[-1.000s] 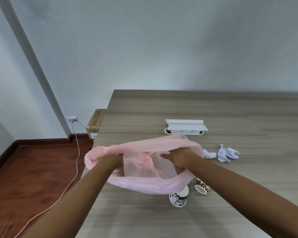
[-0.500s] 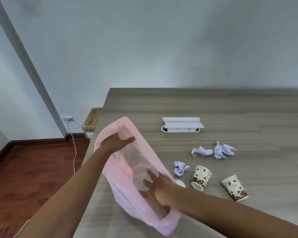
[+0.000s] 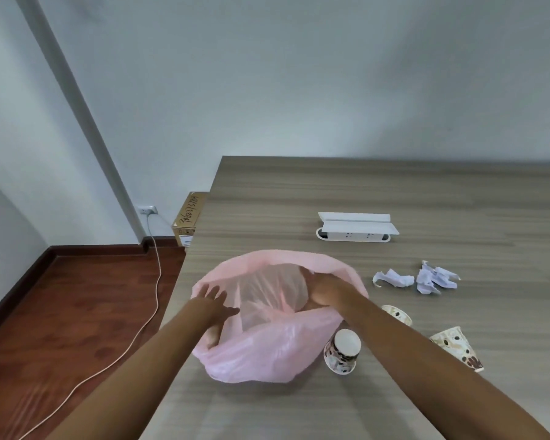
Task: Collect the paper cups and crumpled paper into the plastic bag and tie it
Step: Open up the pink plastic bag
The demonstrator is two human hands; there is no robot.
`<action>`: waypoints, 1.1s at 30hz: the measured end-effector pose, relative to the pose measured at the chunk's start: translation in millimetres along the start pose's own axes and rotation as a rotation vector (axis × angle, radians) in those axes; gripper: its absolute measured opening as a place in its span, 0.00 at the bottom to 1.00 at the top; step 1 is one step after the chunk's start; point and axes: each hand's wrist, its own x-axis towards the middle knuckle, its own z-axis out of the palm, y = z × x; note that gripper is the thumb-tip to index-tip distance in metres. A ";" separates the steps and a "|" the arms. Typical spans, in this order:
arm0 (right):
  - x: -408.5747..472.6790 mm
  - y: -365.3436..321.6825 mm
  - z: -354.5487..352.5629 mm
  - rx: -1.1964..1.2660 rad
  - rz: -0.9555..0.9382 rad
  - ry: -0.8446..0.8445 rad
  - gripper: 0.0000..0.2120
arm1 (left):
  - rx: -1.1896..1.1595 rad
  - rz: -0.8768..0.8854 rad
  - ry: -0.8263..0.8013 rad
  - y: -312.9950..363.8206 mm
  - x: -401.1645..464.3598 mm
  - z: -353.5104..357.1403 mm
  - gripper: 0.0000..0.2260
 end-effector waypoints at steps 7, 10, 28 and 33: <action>4.8 -6.7 15.0 -0.093 -0.170 -0.104 0.50 | 0.131 0.185 0.050 7.9 -25.6 -16.5 0.37; -15.6 -15.9 27.7 -0.121 -0.271 -0.276 0.42 | -0.133 0.223 0.335 13.4 -31.4 -30.1 0.29; -55.4 23.7 32.1 0.351 -0.409 0.328 0.14 | -0.606 -0.194 0.775 8.4 -26.6 -70.2 0.09; -66.8 44.8 23.7 0.575 -0.284 0.817 0.05 | -0.639 -0.216 0.763 -1.4 -28.5 -69.4 0.06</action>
